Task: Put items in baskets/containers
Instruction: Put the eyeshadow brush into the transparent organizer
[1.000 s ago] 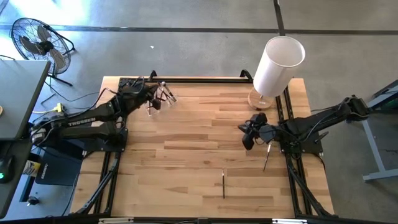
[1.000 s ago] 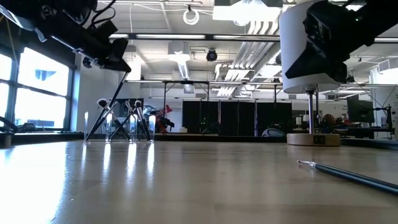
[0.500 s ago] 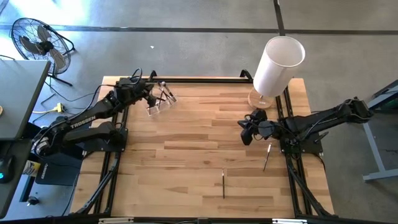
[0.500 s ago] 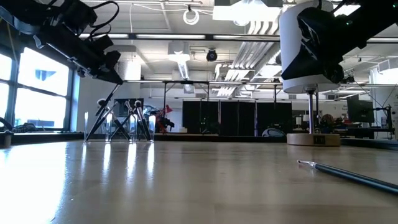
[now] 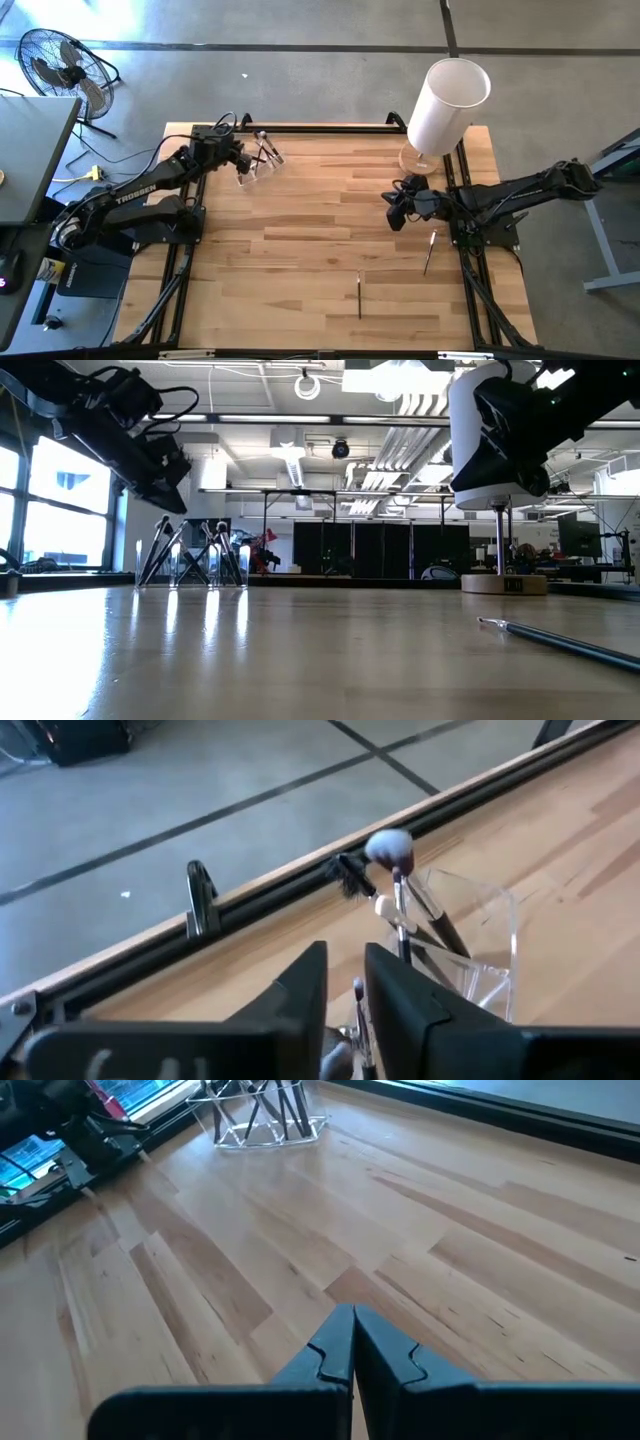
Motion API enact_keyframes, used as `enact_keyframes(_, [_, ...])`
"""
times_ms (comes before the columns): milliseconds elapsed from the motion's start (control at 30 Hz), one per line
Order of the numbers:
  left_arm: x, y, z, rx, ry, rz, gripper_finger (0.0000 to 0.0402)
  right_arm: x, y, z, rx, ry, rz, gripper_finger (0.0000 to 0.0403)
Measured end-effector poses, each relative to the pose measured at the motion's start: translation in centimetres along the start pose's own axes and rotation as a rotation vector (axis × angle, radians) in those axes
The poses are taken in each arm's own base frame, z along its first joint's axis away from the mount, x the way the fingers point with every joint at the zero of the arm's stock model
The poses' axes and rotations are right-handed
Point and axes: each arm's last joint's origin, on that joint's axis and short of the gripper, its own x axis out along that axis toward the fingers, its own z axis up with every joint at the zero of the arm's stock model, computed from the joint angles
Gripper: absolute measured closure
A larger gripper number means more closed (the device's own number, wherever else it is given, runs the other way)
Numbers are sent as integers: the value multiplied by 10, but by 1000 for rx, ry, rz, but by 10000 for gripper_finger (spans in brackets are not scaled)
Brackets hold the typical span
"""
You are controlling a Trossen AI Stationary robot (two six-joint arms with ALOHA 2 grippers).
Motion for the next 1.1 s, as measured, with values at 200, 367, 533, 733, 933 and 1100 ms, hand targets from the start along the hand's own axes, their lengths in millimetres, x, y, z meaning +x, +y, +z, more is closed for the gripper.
enact_keyframes(200, [-1,-1,7,-16,-50,-23,278,0,1,-1,-19,24,28,401])
enact_keyframes(367, [-18,-5,43,-46,-169,-128,257,0,2,-1,-20,47,55,401])
enact_keyframes(533, [-39,-29,74,-42,-253,-276,255,0,2,-2,-27,55,64,396])
enact_keyframes(733, [-49,-89,68,-31,-191,-380,277,0,2,-2,-28,55,65,401])
enact_keyframes(933, [-59,-160,40,-20,-153,-508,345,0,2,-2,-19,52,60,397])
enact_keyframes(1100, [-65,-202,8,47,-93,-621,395,0,2,-1,-19,49,57,394])
